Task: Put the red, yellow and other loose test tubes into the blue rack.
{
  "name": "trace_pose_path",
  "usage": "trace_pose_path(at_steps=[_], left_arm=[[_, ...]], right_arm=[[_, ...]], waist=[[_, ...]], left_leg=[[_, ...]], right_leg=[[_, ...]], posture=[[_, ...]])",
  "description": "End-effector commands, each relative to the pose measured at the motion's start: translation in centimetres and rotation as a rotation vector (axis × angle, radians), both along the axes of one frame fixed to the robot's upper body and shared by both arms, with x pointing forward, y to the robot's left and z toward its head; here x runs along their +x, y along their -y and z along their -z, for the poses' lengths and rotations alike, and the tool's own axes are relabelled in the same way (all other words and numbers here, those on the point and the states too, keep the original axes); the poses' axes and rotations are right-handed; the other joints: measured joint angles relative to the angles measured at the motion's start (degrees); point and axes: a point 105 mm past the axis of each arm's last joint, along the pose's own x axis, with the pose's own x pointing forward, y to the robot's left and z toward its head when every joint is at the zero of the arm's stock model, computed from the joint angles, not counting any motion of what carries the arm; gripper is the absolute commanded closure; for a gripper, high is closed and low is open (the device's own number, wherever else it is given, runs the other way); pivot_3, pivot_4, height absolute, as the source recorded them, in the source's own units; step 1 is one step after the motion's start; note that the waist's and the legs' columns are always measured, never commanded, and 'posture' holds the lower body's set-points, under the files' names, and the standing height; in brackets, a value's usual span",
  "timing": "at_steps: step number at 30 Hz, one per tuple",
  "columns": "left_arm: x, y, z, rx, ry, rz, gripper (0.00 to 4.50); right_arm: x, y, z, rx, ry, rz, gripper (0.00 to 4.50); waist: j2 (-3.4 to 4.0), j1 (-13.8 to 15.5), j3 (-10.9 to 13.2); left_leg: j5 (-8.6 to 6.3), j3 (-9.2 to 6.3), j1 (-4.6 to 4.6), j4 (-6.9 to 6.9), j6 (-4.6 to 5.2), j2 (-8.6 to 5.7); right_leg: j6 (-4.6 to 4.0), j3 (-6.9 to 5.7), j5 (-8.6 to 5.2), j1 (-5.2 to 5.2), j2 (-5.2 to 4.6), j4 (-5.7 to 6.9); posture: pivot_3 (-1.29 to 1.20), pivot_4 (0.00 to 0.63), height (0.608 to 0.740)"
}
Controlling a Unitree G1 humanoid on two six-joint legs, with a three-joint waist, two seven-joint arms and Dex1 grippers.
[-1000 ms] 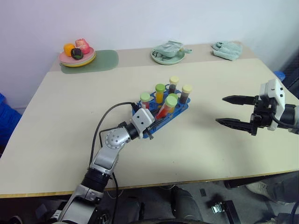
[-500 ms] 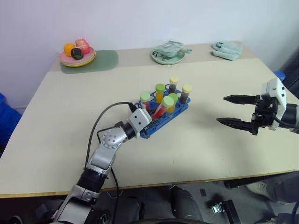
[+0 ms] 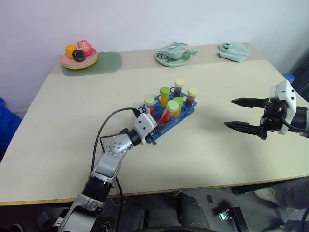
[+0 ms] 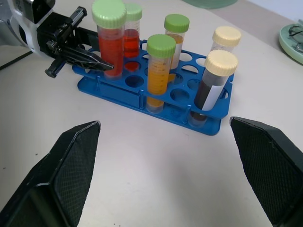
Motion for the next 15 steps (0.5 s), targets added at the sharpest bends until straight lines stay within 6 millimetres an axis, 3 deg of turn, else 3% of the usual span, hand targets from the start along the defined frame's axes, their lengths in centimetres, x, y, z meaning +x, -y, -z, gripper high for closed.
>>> trace_pose_path(at_steps=[1,15], left_arm=[[0.2,-0.62,0.06,0.003,-0.009,-0.026,3.72],[0.11,-1.1,0.62,-0.112,-0.137,-0.033,3.72]], right_arm=[[-0.14,0.03,-1.67,-0.032,0.065,-0.01,0.0],[0.0,-0.02,-1.69,-0.035,0.07,-0.011,0.0]], waist=[[0.0,0.0,0.0],[0.0,0.0,0.0]], left_leg=[[0.0,0.0,0.0,0.0,0.0,0.0],[0.0,0.0,0.01,-0.02,0.0,0.02]], right_leg=[[0.0,0.0,0.0,0.0,0.0,0.0],[0.0,0.0,0.0,0.0,0.01,0.0]], posture=[[0.0,0.15,0.74],[0.0,0.15,0.74]])
